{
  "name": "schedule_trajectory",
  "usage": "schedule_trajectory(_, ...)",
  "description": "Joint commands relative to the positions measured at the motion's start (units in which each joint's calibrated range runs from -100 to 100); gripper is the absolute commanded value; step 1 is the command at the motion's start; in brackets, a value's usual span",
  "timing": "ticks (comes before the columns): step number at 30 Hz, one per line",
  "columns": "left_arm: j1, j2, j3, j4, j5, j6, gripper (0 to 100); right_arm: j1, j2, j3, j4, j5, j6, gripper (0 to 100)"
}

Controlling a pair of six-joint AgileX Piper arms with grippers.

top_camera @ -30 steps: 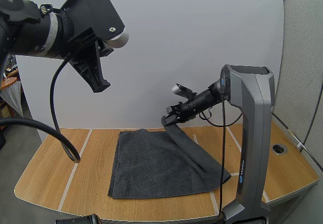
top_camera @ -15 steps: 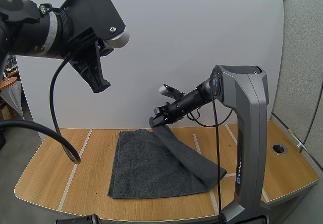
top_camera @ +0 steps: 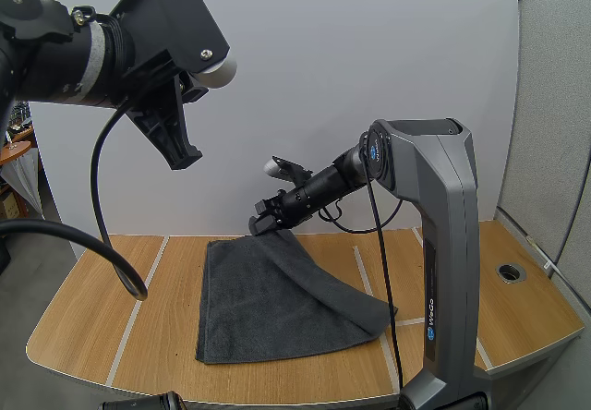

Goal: Fold the towel

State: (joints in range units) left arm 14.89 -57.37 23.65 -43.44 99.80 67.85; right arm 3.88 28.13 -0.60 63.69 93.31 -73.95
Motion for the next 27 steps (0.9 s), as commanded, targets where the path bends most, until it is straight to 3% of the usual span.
schedule_trajectory(1,-0.23,-0.41,-0.29,-0.69,0.20,-0.31,0,0.13,-0.93,-0.12,1.23,-0.46,0.20,0)
schedule_trajectory(16,-0.23,-0.41,-0.29,-0.69,0.20,-0.31,0,0.69,-8.13,-0.12,1.23,-5.70,1.01,0)
schedule_trajectory(27,-0.23,-0.56,-0.29,-0.69,0.20,-0.31,0,5.13,-8.37,-0.12,0.37,-8.62,3.60,0)
